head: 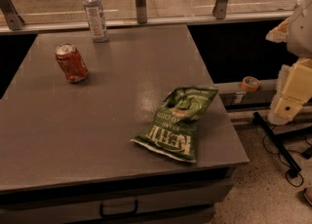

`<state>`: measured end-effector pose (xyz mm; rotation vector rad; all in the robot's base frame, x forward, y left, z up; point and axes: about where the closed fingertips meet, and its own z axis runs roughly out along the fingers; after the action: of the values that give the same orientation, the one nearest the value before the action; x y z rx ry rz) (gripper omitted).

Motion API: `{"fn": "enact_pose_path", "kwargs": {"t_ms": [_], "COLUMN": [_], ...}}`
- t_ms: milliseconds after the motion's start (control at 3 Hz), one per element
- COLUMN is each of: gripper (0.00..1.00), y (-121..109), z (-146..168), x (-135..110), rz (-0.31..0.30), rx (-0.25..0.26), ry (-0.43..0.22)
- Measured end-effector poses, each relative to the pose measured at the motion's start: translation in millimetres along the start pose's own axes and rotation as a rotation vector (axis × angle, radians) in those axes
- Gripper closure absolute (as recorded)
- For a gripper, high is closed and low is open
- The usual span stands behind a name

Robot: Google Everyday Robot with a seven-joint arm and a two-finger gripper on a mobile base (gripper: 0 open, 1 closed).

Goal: Pick green jalapeno chip bag

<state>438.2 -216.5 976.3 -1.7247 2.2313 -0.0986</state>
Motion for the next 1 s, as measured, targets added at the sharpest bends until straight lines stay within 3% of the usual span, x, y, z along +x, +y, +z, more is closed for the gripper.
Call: {"fn": "enact_pose_path", "kwargs": {"t_ms": [333,1000], "gripper": [0.0,0.0], "y": [0,45], "z": [0,47], "x": [-1,-68], "rz": [-0.002,-0.213], "rx": [0.002,-0.095], "ry": [-0.002,-0.139]}}
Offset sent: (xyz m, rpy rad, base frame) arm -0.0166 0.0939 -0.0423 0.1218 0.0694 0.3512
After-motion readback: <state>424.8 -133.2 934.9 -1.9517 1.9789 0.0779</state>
